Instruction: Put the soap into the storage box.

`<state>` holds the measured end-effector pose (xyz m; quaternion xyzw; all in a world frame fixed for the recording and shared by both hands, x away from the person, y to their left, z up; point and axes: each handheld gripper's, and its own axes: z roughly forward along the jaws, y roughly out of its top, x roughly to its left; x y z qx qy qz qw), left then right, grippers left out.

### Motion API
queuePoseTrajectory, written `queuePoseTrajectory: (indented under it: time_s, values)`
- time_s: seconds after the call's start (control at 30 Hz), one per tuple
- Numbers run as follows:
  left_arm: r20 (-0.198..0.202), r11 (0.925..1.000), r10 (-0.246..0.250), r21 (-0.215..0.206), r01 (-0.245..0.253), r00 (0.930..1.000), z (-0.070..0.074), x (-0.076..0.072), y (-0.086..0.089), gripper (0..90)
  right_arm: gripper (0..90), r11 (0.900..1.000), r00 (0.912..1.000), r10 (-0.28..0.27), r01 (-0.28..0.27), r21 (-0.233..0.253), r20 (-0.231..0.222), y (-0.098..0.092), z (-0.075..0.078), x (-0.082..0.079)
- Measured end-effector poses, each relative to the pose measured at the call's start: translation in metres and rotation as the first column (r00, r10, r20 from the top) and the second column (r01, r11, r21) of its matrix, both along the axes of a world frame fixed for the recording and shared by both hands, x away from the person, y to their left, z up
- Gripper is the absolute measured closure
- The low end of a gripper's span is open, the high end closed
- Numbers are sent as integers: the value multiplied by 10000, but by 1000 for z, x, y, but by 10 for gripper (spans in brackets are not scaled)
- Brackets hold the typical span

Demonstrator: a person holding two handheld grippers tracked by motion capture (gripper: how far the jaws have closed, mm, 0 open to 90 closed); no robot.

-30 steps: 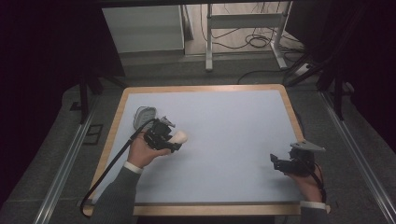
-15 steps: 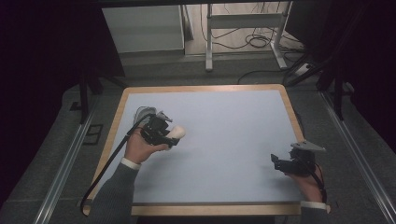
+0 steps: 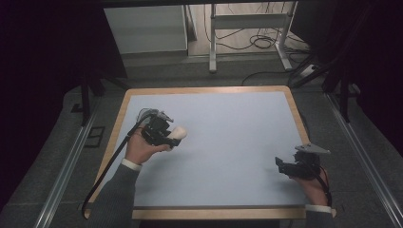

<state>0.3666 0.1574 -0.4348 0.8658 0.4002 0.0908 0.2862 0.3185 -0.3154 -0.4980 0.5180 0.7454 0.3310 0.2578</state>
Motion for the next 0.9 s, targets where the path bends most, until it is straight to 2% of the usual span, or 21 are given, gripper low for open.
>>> queuePoseTrajectory:
  time_s: [0.57, 0.9]
  values:
    - [265, 9998, 14, 191, -20, 9996, 13, 5, 4, 494, 83, 10000, 10000, -49, 49, 5, -22, -1, -1, 0]
    - [206, 9998, 197, 39, -197, 9996, 15, 10, 10, 494, 83, 10000, 10000, -43, 42, -15, -40, -1, -1, 0]
